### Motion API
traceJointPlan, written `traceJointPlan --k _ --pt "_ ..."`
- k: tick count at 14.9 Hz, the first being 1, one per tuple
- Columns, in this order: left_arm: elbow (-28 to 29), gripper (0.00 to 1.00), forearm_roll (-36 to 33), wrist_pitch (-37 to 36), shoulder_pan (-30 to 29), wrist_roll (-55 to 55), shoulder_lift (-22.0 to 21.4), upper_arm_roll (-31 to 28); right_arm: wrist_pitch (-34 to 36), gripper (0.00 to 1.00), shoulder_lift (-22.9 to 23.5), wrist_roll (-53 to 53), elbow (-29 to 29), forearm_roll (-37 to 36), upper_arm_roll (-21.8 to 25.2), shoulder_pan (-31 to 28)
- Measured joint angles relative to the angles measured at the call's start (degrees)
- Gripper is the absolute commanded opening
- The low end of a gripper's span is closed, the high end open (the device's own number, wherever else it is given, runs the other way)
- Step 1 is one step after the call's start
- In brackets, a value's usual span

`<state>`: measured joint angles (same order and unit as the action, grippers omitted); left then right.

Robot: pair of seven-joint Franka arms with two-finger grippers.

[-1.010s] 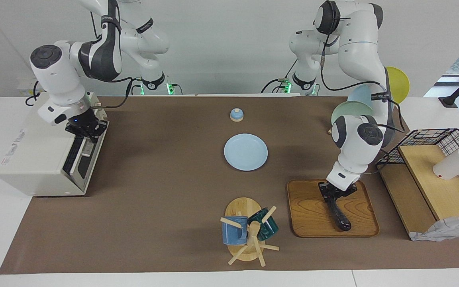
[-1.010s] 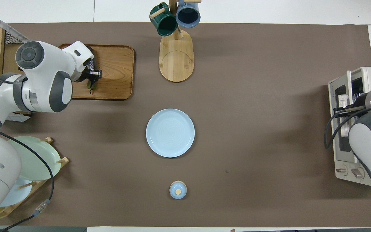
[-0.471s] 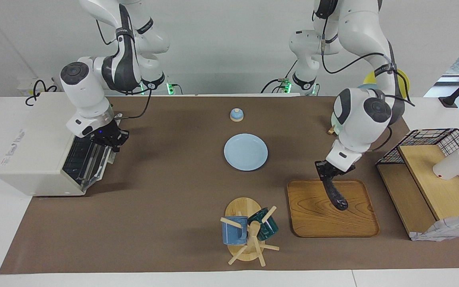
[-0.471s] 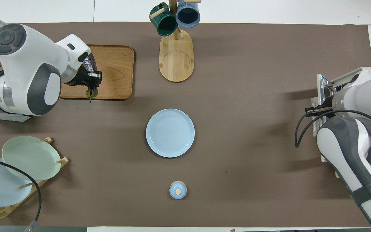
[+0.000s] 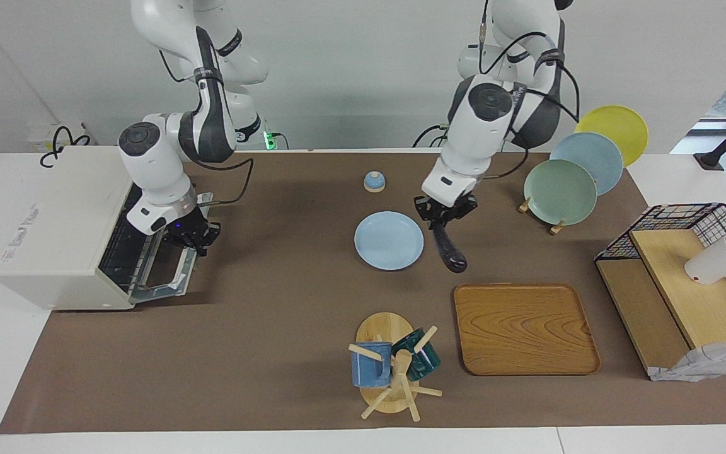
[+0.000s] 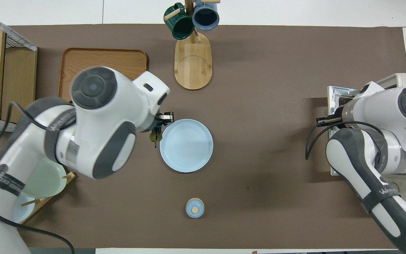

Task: Put eggplant into oven
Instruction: 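Carry the eggplant with the left gripper onto the light blue plate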

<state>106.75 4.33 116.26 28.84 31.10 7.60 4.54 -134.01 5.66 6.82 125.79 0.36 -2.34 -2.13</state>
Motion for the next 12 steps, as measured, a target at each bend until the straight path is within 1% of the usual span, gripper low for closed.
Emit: traceJointPlan --k 2,4,6,7,8,10,12 --pt "6.7 0.00 0.1 8.6 5.3 4.1 -1.0 0.0 -2.3 0.00 2.9 -0.5 0.1 1.3 0.0 0.1" --pt "13.1 0.00 0.1 16.5 9.8 7.3 -1.1 0.0 -3.9 0.00 5.3 -3.5 0.0 1.7 0.2 0.4" --pt "17.3 0.00 0.2 20.8 12.2 8.8 -0.7 -0.1 -4.2 0.00 6.1 -5.9 -1.9 1.5 1.0 1.4" --pt "18.4 0.00 0.2 22.0 12.9 9.1 -0.2 -0.2 -3.3 0.00 6.1 -6.9 -3.6 1.5 1.3 2.5" --pt "18.9 0.00 0.2 22.9 13.4 9.4 0.6 -0.2 -1.4 0.26 6.1 -8.8 -5.7 1.5 1.4 3.9" --pt "18.9 0.00 0.2 24.0 13.9 9.9 1.9 -0.2 3.6 0.42 6.0 -16.2 -9.4 1.5 1.4 7.4" --pt "18.7 0.00 0.2 24.1 13.9 10.0 1.9 -0.4 5.6 0.41 6.0 -23.9 -11.1 1.4 1.4 11.1"
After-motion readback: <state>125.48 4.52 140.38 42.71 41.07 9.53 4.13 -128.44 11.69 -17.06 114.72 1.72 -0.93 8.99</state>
